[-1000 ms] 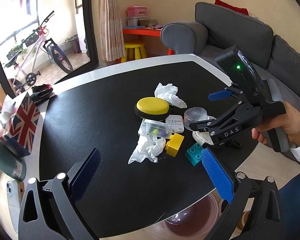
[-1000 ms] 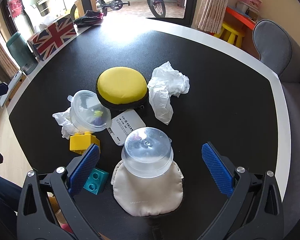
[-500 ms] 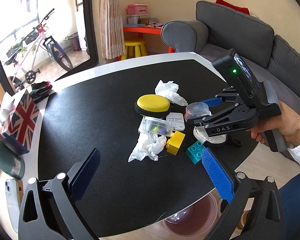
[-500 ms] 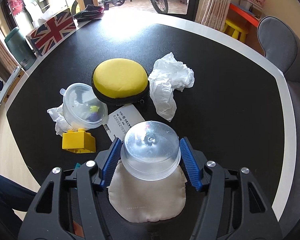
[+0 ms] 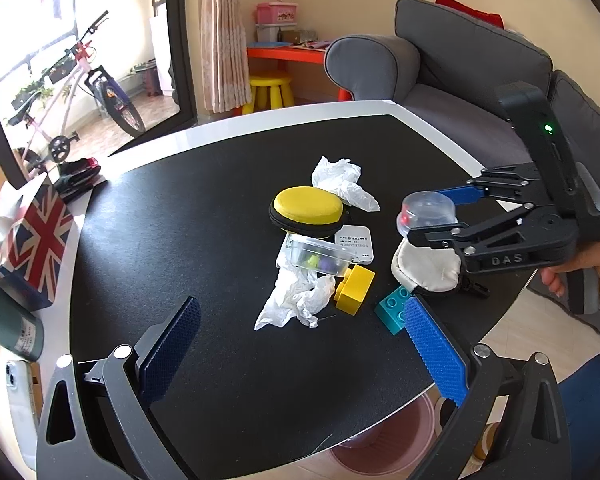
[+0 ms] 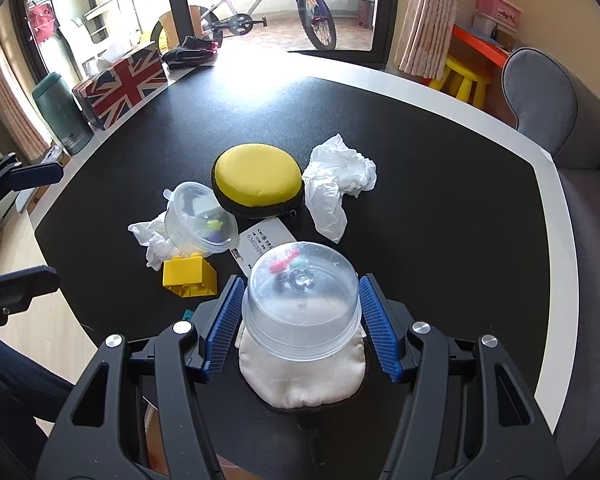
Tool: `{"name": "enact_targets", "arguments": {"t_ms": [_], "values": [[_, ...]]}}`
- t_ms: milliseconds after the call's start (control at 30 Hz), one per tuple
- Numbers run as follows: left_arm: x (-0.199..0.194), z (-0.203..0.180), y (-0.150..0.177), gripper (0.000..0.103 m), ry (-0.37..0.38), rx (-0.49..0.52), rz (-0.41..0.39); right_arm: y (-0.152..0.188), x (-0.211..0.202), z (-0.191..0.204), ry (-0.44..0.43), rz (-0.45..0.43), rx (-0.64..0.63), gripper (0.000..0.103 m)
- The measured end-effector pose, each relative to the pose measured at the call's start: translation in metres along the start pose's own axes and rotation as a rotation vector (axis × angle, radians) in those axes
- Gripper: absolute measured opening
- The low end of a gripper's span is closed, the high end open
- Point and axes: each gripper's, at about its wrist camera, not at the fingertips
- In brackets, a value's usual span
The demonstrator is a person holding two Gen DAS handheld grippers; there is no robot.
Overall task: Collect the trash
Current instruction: 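Close the right gripper around the clear plastic dome lid, then lift the dome lid with the right gripper while the left gripper grasps the teal Lego block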
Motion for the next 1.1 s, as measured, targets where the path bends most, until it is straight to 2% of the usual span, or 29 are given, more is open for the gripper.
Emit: {"name": "enact_targets", "arguments": {"t_ms": [267, 600, 867, 933, 1000, 1100], "values": [[0.022, -0.014, -0.008, 0.097, 0.057, -0.057, 0.112, 0.017, -0.010, -0.016, 0.033, -0.005, 0.025, 0.060], [0.059, -0.033, -0.013, 0.097, 0.027, -0.206, 0.282, 0.037, -0.022, -0.043, 0.064, -0.020, 0.082, 0.060], [0.083, -0.055, -0.015, 0.096, 0.040, -0.254, 0.342, 0.053, -0.033, -0.059, 0.073, -0.034, 0.113, 0.060], [0.088, -0.058, -0.014, 0.090, 0.036, -0.264, 0.349, 0.057, -0.035, -0.062, 0.072, -0.037, 0.117, 0.060], [0.093, -0.059, -0.012, 0.074, 0.042, -0.281, 0.370, 0.059, -0.037, -0.065, 0.071, -0.039, 0.120, 0.060], [0.096, -0.061, -0.011, 0.062, 0.025, -0.284, 0.373, 0.063, -0.039, -0.067, 0.069, -0.042, 0.124, 0.060]]}}
Point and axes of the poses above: each gripper's, at about its wrist camera, not at the fingertips, and x roughly the way its jaws point, z to its left, y to its underside, and after that the axes turned 5 degrees about z, right-handed
